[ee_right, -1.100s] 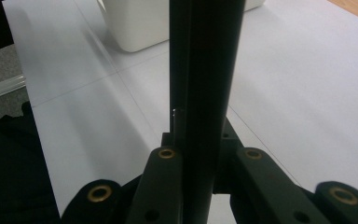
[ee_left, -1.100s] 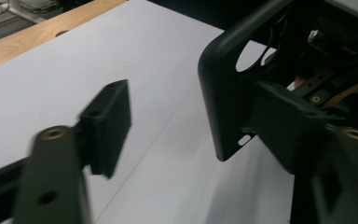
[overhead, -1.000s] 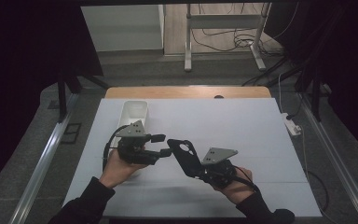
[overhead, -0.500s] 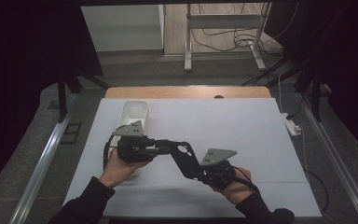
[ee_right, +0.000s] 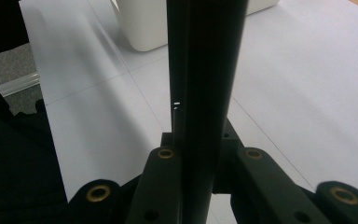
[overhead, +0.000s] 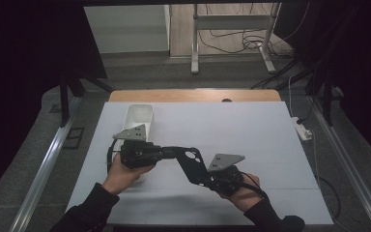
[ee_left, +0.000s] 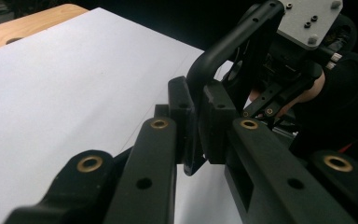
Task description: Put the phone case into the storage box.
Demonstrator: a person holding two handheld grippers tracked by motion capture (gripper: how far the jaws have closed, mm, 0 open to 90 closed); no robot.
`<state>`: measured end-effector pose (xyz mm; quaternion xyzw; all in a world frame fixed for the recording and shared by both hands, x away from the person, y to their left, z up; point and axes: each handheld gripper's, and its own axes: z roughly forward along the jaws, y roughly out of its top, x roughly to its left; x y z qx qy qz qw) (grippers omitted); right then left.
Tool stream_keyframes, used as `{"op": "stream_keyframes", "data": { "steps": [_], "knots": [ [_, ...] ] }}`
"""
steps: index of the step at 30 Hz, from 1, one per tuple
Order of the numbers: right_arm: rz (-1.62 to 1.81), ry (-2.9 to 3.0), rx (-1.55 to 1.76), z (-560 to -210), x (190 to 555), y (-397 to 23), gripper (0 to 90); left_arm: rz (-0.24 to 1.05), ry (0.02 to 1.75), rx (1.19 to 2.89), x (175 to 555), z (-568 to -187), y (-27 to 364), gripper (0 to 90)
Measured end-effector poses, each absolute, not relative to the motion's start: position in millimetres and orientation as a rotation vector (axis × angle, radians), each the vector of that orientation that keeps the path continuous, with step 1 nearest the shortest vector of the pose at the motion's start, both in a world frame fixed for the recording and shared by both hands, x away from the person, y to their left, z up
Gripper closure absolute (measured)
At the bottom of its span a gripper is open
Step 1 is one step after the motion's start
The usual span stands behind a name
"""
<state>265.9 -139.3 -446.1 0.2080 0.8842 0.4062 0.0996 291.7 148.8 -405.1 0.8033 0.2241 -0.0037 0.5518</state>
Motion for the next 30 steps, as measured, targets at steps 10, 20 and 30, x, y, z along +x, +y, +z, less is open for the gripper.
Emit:
{"op": "stream_keyframes", "data": {
  "steps": [10, 20, 30],
  "knots": [
    [1.19, 2.6, 0.636, -446.8, 268.2, -139.8, 71.7, 0.024, 0.552, 1.923, 289.9, -403.7, 144.2, 83.8],
    [1.148, 2.589, 0.645, -450.2, 268.5, -135.4, 39.9, 0.07, 0.578, 1.955, 289.1, -401.3, 142.5, 83.7],
    [1.084, 2.616, 0.708, -451.6, 267.2, -141.4, 11.2, 0.101, 0.587, 1.988, 289.4, -396.1, 147.7, 83.7]
  ]
}}
